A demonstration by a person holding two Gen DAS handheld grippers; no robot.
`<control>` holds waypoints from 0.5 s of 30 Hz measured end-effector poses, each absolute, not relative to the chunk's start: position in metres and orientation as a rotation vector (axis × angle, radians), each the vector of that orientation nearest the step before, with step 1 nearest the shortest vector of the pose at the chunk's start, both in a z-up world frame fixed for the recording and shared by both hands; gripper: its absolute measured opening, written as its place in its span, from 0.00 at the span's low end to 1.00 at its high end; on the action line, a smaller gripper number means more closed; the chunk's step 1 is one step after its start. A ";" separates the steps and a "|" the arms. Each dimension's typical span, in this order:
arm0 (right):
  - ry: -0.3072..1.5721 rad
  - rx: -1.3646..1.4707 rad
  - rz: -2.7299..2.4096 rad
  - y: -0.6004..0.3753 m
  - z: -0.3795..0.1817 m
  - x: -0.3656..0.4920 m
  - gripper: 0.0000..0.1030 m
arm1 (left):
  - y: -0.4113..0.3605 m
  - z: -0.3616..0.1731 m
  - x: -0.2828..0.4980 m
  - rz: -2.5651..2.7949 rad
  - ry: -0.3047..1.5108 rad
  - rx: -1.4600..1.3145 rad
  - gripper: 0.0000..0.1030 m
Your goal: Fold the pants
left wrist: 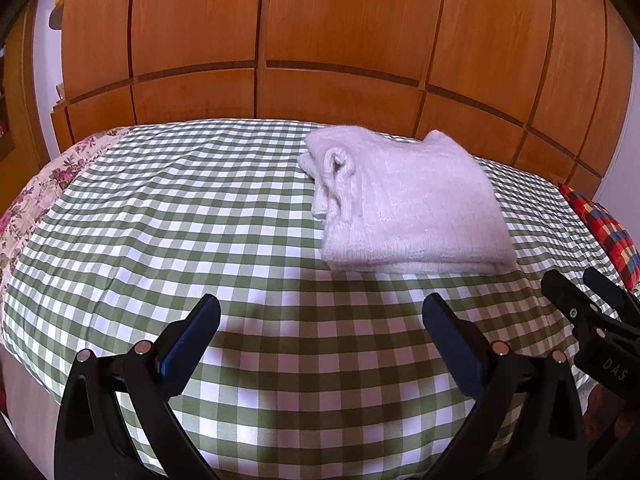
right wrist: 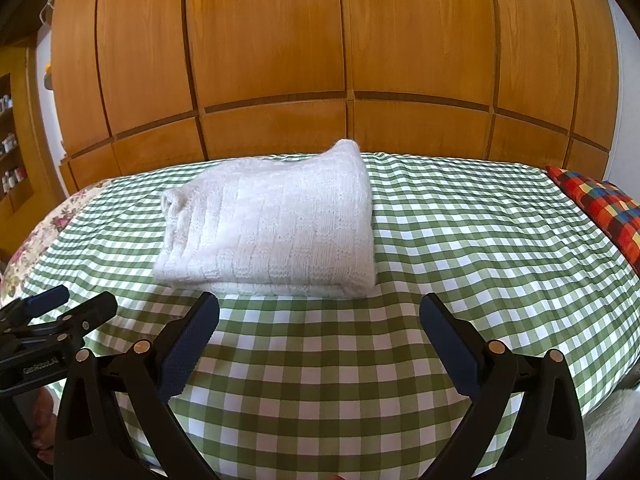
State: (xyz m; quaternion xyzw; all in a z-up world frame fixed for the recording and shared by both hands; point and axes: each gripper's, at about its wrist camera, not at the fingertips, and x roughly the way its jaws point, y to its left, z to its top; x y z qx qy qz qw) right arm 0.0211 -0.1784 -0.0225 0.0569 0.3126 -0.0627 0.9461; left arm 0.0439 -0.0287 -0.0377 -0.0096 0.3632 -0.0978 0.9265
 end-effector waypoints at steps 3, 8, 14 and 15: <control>0.639 0.118 -0.129 -0.179 -0.024 0.022 0.96 | -0.028 -0.040 0.045 -0.195 0.753 -0.024 0.98; 0.647 0.125 -0.129 -0.180 -0.026 0.023 0.96 | -0.030 -0.044 0.047 -0.191 0.769 -0.025 0.98; 0.668 0.140 -0.133 -0.186 -0.032 0.029 0.96 | -0.031 -0.051 0.054 -0.198 0.807 -0.022 0.98; 0.672 0.148 -0.136 -0.189 -0.034 0.030 0.96 | -0.031 -0.052 0.056 -0.199 0.815 -0.023 0.98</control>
